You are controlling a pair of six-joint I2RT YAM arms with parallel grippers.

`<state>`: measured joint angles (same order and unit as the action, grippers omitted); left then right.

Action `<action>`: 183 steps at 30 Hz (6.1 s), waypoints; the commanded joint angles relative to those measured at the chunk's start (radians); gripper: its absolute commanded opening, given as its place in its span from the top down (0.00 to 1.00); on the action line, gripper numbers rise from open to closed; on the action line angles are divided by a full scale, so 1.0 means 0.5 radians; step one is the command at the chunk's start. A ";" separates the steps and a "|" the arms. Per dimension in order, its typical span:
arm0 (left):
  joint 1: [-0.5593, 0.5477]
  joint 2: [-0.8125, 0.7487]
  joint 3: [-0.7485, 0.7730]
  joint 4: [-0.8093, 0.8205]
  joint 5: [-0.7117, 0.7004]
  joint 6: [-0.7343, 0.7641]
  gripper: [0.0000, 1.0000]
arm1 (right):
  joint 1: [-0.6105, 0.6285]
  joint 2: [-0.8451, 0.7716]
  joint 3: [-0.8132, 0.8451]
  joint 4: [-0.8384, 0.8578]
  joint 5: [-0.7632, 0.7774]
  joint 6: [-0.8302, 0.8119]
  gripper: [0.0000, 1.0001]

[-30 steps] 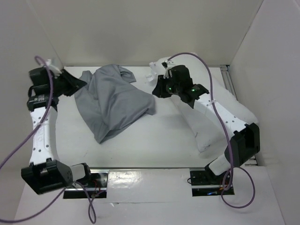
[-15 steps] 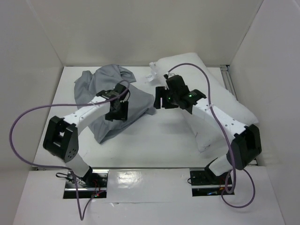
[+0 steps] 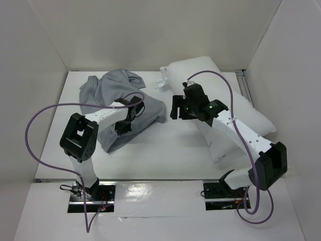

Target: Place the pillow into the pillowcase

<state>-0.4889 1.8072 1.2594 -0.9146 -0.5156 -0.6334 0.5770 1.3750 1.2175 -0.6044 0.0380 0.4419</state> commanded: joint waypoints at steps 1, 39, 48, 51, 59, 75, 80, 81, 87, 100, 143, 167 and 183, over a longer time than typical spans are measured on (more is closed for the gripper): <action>0.075 0.009 0.168 0.001 0.122 0.061 1.00 | -0.010 -0.001 0.029 0.003 -0.005 0.018 0.24; 0.717 -0.820 0.923 -0.177 0.905 0.310 1.00 | 0.819 1.260 0.759 0.843 0.507 -0.786 0.08; 0.717 -0.838 0.982 -0.232 0.967 0.310 1.00 | 0.865 1.505 0.750 1.337 0.574 -0.746 0.06; 0.717 -0.838 0.963 -0.232 0.967 0.310 1.00 | 0.886 1.600 0.722 1.448 0.730 -0.676 0.06; 0.717 -0.875 0.939 -0.251 0.924 0.310 1.00 | 0.828 1.543 0.633 1.543 1.200 -0.602 0.73; 0.509 -0.998 0.252 -0.165 0.826 0.374 1.00 | 0.273 0.717 0.169 1.215 0.421 -0.746 1.00; 0.349 -0.979 0.126 -0.116 0.826 0.374 0.53 | 0.196 0.860 0.363 1.028 0.283 -0.767 1.00; 0.324 -0.979 0.126 -0.089 0.826 0.374 0.37 | 0.196 0.861 0.387 0.985 0.283 -0.767 1.00; 0.000 -0.838 0.245 0.013 0.725 0.393 0.20 | 0.178 0.843 0.366 1.006 0.195 -0.718 1.00; -0.335 -0.586 0.056 0.442 0.359 -0.036 0.16 | 0.082 0.787 0.348 1.006 0.025 -0.632 1.00; 0.263 -1.455 -0.218 -0.493 -0.122 -0.822 1.00 | 0.227 0.257 -0.088 0.500 -0.137 -0.534 0.20; -0.468 -0.630 -0.065 -0.516 -0.270 -0.752 0.37 | 0.294 0.483 -0.174 0.479 -0.263 -0.203 0.22; 0.376 -0.912 -0.583 0.047 0.335 -0.359 0.16 | 0.460 1.183 0.228 0.690 -0.450 -0.246 0.32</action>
<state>-0.3672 1.3762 0.9829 -0.9436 -0.4313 -0.8616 0.7956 1.9236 1.2808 -0.3016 -0.1741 0.3248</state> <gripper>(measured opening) 0.828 0.693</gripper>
